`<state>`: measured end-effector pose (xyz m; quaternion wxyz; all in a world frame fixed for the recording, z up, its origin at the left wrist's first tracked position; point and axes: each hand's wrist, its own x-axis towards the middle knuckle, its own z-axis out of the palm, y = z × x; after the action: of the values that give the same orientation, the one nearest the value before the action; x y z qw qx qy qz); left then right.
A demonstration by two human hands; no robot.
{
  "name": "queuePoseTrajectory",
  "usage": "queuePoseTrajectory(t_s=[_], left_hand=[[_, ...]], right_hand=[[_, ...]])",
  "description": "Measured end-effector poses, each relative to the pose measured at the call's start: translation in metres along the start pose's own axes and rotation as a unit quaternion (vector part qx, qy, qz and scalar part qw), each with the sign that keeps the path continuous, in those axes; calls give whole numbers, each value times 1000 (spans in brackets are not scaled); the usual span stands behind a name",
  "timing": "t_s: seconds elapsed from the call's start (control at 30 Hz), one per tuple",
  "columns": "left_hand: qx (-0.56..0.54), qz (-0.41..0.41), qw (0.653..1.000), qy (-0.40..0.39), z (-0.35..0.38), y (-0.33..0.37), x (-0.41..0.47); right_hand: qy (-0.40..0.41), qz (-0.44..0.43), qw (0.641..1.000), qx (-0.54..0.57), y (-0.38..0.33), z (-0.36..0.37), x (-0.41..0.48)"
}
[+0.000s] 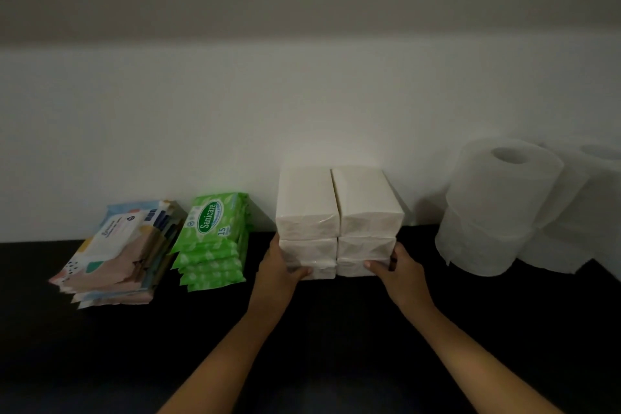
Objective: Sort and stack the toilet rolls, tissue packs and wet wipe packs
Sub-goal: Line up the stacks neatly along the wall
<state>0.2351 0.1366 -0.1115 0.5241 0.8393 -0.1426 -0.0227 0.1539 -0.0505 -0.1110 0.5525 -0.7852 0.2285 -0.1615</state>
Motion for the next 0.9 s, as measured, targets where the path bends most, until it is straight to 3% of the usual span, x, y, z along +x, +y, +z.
queuePoseTrajectory(t_s=[0.13, 0.43, 0.63, 0.9], left_hand=[[-17, 15, 1000, 7, -2, 1, -4], [-174, 39, 984, 24, -22, 31, -1], [-129, 68, 988, 48, -23, 47, 2], [-132, 24, 990, 35, -29, 59, -3]], right_hand=[[-9, -4, 1000, 9, -5, -1, -2], [2, -74, 988, 138, -46, -12, -10], [-1, -78, 986, 145, -57, -10, -9], [-24, -47, 993, 107, -64, -16, -4]])
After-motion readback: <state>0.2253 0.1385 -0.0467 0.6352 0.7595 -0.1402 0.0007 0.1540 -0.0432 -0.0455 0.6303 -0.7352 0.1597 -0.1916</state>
